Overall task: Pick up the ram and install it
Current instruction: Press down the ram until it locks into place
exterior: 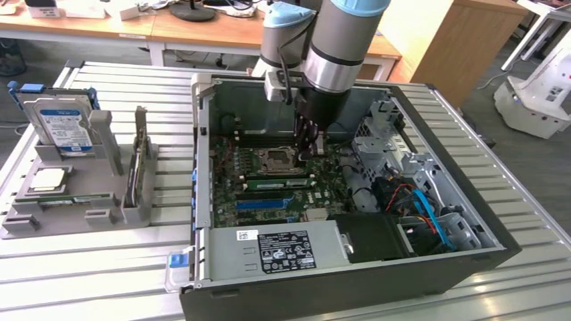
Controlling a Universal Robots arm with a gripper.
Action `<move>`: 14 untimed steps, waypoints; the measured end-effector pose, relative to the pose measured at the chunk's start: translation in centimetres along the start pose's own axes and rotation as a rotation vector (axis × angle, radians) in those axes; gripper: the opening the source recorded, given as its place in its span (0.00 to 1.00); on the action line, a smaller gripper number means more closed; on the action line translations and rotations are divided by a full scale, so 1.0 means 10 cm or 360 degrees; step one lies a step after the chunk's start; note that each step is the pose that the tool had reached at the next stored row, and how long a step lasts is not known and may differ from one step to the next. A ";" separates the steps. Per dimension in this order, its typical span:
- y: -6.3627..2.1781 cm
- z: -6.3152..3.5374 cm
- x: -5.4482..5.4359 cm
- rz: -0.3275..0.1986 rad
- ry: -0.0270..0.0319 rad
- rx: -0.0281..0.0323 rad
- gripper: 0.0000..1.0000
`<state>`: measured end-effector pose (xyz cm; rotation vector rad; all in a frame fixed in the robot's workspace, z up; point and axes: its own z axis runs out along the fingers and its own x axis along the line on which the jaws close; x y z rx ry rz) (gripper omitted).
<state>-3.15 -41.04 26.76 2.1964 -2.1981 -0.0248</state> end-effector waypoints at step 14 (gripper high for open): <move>0.017 0.001 0.00 0.0000 -0.00001 0.00001 0.11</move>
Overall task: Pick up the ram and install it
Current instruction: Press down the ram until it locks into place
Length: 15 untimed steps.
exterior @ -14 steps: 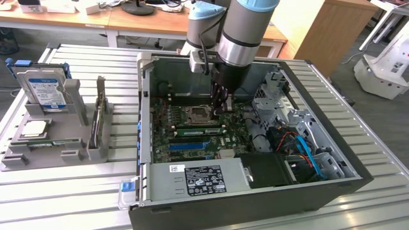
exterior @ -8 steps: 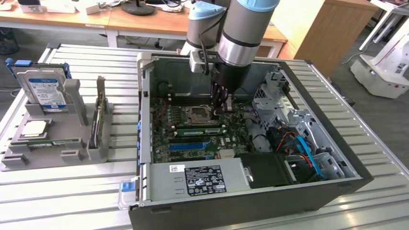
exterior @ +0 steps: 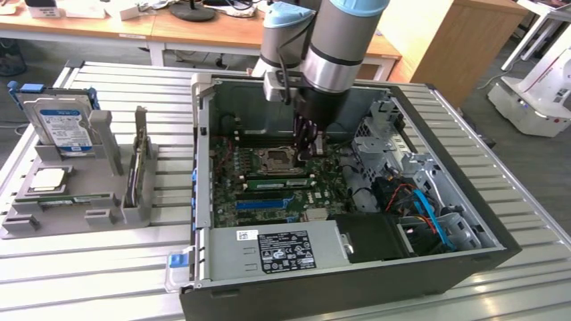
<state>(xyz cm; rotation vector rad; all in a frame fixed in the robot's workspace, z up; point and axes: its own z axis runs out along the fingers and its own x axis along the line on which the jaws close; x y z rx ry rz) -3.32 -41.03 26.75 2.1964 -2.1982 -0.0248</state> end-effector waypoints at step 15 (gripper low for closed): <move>0.180 0.006 0.00 0.0000 0.00001 -0.00001 0.11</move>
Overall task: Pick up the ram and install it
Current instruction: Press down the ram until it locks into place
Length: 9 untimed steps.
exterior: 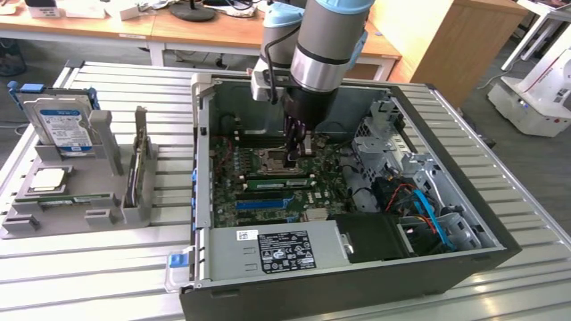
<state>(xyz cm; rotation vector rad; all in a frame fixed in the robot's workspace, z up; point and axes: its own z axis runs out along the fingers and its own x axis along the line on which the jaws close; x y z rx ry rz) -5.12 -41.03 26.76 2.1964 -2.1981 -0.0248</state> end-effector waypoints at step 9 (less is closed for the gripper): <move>0.000 0.000 0.00 0.0000 0.00000 0.00000 0.11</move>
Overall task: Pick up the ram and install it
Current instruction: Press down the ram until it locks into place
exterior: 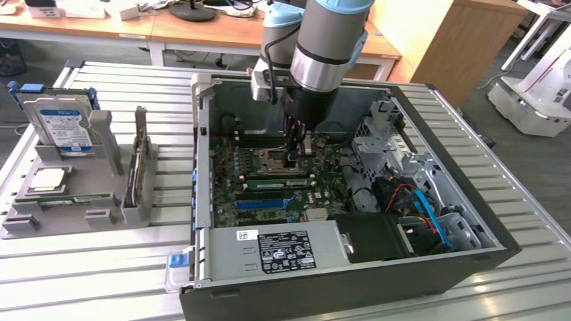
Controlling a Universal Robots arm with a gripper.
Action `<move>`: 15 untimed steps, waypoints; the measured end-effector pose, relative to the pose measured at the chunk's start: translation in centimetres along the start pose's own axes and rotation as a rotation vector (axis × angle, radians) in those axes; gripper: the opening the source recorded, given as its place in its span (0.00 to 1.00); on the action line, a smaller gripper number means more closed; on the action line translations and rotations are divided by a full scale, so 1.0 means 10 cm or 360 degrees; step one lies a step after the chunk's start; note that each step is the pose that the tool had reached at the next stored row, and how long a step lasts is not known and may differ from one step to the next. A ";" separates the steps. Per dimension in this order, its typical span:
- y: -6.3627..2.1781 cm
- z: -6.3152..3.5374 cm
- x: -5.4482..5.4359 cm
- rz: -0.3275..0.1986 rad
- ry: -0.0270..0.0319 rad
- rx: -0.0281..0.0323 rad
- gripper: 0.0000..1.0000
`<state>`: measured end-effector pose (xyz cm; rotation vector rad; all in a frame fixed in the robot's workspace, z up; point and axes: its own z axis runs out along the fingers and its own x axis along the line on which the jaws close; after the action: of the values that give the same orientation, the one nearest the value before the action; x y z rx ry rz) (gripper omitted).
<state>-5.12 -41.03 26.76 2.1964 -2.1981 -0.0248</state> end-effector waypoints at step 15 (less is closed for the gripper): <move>0.000 0.001 0.00 0.0171 -0.00060 -0.00022 0.11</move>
<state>-5.13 -41.03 26.75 2.0756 -2.3137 -0.0276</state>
